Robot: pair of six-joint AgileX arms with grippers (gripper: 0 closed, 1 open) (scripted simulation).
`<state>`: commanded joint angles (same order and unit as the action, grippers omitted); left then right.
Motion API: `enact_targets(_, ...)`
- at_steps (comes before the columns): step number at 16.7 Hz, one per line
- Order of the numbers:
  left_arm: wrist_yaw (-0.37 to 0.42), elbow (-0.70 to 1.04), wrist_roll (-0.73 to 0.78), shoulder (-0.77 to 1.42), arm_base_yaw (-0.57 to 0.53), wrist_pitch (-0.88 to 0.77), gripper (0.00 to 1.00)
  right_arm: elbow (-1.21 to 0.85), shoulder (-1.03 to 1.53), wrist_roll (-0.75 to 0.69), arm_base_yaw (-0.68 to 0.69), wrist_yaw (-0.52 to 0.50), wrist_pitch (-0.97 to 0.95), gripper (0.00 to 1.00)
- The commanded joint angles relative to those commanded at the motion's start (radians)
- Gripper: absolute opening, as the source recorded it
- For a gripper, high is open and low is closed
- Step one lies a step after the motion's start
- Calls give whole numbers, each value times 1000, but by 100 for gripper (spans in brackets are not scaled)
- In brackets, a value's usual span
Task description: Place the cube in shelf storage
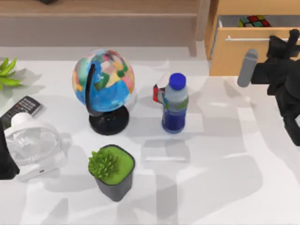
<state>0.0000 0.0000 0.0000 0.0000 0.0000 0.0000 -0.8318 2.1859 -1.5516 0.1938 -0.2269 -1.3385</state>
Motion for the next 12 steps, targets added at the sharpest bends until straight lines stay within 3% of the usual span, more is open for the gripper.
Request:
enact_targets(8, 0, 0, 0, 0, 0, 0, 100, 72, -32, -2, 12, -9, -47, 0)
enact_targets(12, 0, 0, 0, 0, 0, 0, 100, 205, -81, 1, 34, -34, -123, 0)
